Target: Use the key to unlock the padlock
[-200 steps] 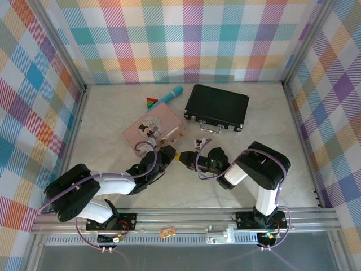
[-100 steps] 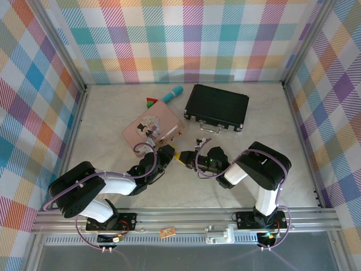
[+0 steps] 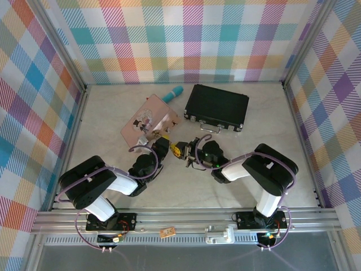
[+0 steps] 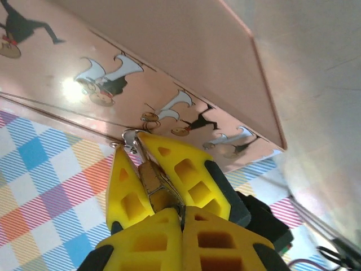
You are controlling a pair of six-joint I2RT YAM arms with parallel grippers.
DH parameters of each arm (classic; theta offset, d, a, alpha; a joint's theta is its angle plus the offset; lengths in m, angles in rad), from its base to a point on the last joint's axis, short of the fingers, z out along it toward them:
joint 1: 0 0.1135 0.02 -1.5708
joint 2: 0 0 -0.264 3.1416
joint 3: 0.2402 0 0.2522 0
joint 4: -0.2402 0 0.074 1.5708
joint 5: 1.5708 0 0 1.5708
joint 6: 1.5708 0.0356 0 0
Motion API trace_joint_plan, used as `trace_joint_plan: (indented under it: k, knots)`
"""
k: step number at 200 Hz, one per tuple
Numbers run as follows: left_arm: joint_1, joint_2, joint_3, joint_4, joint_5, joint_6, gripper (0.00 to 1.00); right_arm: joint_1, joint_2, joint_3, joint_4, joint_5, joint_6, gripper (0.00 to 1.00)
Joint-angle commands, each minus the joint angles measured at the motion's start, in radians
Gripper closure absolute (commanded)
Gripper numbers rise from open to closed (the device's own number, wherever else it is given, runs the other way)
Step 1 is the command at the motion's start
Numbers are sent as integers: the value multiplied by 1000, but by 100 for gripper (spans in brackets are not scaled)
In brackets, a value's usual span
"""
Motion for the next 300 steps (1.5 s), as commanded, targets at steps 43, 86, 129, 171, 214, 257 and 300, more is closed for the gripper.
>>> trace_joint_plan:
  k: [43, 86, 129, 171, 214, 257, 300]
  knots:
    - [-57, 84, 49, -12, 154, 58, 100, 58, -17, 200, 219, 206, 329, 100]
    - [-66, 129, 101, -11, 140, 59, 100, 76, -33, 177, 218, 319, 322, 100]
    - [-65, 112, 87, -17, 118, 59, 100, 25, 12, 105, 218, 180, 266, 100]
    - [-64, 50, 18, -65, 64, 90, 100, -81, 27, -17, 216, 31, -52, 78]
    - [-62, -99, 35, -381, 52, 122, 100, -145, 0, -82, 71, -88, -328, 61]
    - [-61, -193, 76, -660, 76, 191, 100, -185, -88, -95, -242, -171, -668, 57]
    - [-61, -193, 65, -836, 105, 244, 100, -168, -318, 72, -990, -108, -1222, 52]
